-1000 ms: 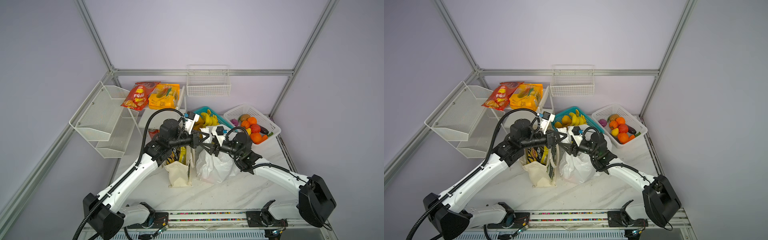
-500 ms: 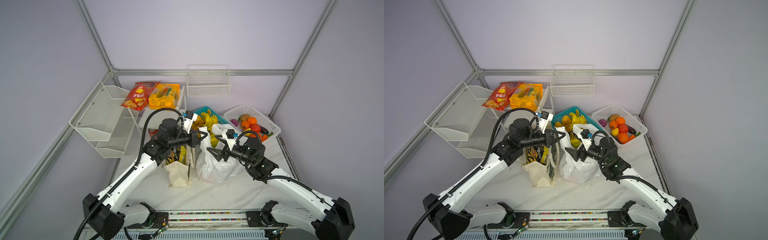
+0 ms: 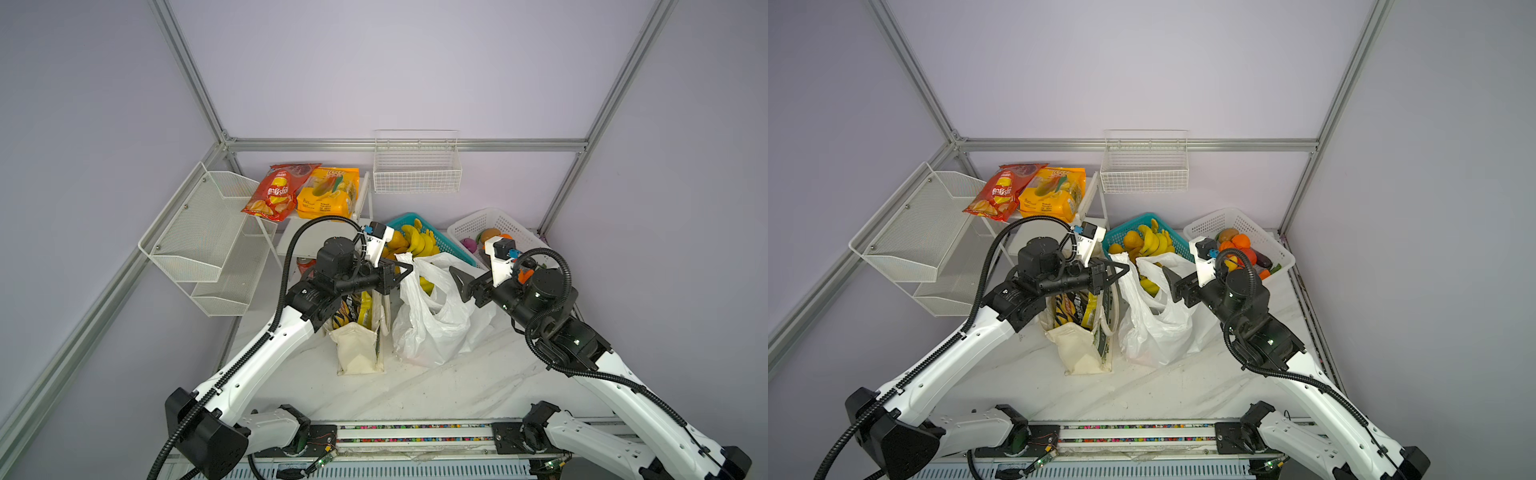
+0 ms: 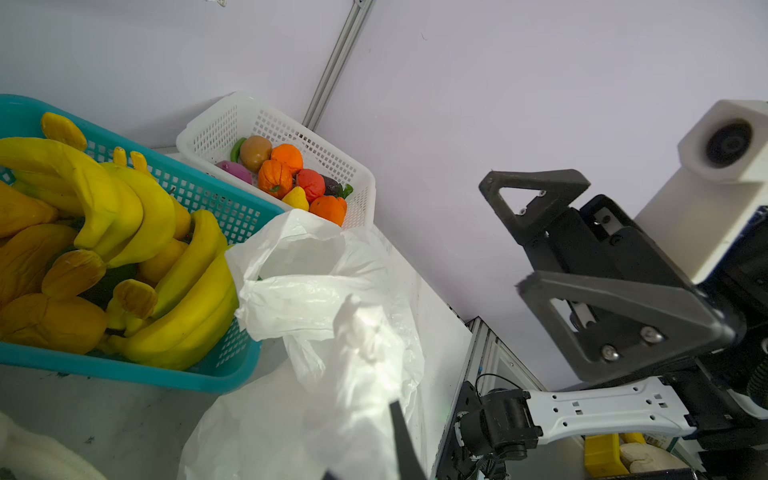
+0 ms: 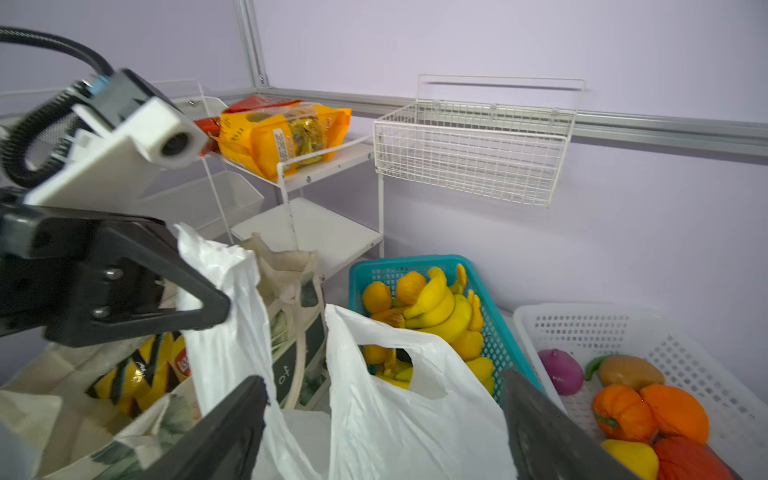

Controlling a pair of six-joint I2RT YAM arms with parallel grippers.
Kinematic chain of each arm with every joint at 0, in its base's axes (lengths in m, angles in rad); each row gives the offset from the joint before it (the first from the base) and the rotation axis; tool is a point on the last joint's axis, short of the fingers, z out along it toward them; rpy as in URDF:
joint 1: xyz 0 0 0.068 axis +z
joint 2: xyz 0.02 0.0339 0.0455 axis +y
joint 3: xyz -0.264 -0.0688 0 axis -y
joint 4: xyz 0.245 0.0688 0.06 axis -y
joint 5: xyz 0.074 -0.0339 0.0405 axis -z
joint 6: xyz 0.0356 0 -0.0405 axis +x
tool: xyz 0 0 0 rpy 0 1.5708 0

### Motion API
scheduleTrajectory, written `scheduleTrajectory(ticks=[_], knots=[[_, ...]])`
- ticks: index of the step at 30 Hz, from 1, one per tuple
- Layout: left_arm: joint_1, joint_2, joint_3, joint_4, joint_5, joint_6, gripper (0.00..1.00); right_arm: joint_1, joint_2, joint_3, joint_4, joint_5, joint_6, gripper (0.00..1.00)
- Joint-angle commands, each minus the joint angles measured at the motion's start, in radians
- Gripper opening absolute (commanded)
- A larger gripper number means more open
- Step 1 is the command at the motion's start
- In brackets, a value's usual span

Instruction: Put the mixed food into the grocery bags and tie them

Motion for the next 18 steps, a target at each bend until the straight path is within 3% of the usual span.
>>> scheduleTrajectory(ticks=[1,4,8,12,18], knots=[[0.005,-0.028,0.06,0.011,-0.01,0.024,0.0,0.024,0.053,0.001,-0.078,0.12,-0.058,0.95],[0.007,-0.025,0.064,0.007,-0.011,0.024,0.0,0.086,0.089,0.009,-0.066,0.159,-0.089,0.97],[0.006,-0.028,0.066,0.003,-0.012,0.028,0.0,0.204,0.171,0.013,-0.099,0.355,-0.133,0.97],[0.006,-0.028,0.062,0.003,-0.012,0.031,0.0,0.213,0.214,0.004,-0.076,0.453,-0.138,0.97],[0.007,-0.029,0.056,0.004,-0.013,0.031,0.0,0.212,0.222,-0.028,0.046,0.53,-0.128,0.8]])
